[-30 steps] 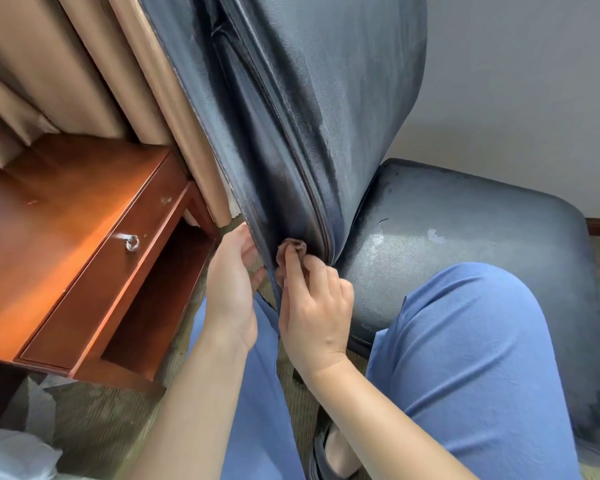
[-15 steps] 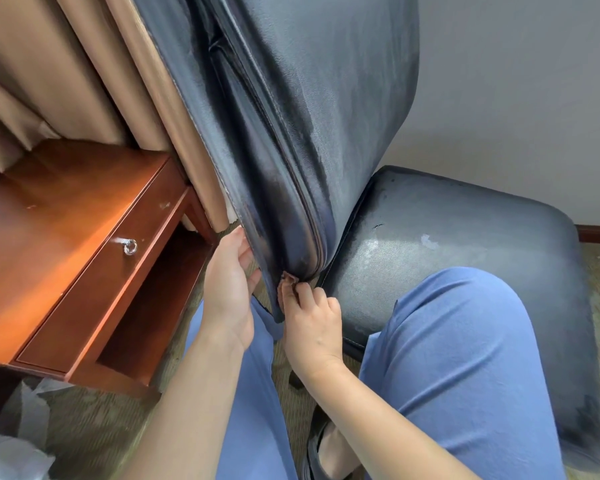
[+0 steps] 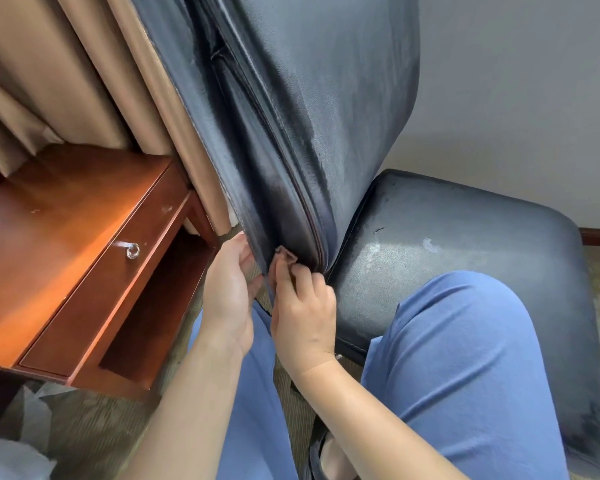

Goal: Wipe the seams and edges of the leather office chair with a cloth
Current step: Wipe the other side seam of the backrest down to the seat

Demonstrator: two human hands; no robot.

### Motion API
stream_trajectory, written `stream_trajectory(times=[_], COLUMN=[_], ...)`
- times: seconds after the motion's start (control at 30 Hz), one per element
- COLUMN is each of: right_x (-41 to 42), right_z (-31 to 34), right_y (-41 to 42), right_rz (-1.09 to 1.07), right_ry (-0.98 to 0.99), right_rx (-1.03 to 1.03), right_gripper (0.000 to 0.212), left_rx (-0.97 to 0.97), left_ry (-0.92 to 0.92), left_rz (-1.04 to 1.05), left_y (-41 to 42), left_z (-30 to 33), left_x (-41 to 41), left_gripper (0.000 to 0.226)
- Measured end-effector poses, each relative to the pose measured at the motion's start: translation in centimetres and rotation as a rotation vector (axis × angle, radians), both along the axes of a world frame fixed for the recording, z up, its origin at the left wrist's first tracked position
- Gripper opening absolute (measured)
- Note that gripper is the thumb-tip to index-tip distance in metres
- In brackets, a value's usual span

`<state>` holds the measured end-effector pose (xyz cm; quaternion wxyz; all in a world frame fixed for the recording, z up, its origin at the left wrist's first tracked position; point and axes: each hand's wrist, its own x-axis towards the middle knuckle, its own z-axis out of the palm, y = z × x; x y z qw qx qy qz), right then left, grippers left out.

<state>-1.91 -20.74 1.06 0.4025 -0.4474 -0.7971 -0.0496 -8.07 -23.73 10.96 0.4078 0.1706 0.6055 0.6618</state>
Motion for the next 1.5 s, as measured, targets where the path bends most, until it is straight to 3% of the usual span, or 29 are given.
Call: stream_trajectory(times=[0.23,0.37,0.47,0.53,0.67,0.87,1.07,1.37,1.5], right_x=[1.0,1.3,1.7,1.6,0.6,0.4,2.7,1.2,0.3], right_z=[-3.6,-3.3,-2.5,-1.3,1.0,-2.0,-5.2,1.1,0.4], right_y=[0.2,0.6,0.4,0.1,0.2,0.5,0.0,0.9,1.4], right_rz=[0.011,0.043,0.066,0.061,0.045,0.022,0.003,0.096,0.065], right_ry=[-0.19,-0.196,-0.099,-0.01,0.132,-0.034,-0.177,0.216,0.075], right_rx=[-0.054,-0.092,-0.113,-0.046,0.064,-0.055,-0.268,0.124,0.118], right_gripper=[0.054,0.05,0.051,0.041,0.041,0.051,0.038,0.028,0.03], left_rx=[-0.024,-0.045,-0.045,-0.037,-0.034,-0.045,-0.051,-0.058,-0.041], left_ry=[0.009,0.014,0.034,0.042,0.034,0.014,0.038,0.045,0.061], left_rz=[0.009,0.008,0.0,0.003,-0.005,0.011,0.018,0.001,0.011], left_y=[0.2,0.3,0.1,0.0,-0.1,-0.1,-0.1,-0.1,0.0], left_z=[-0.5,-1.2,-1.3,-1.3,-1.7,-1.2,-1.1,-1.5,-1.2], left_x=[-0.1,-0.3,-0.2,-0.1,0.1,0.0,0.3,-0.1,0.0], left_gripper=[0.023,0.037,0.04,0.048,0.06,0.04,0.026,0.034,0.027])
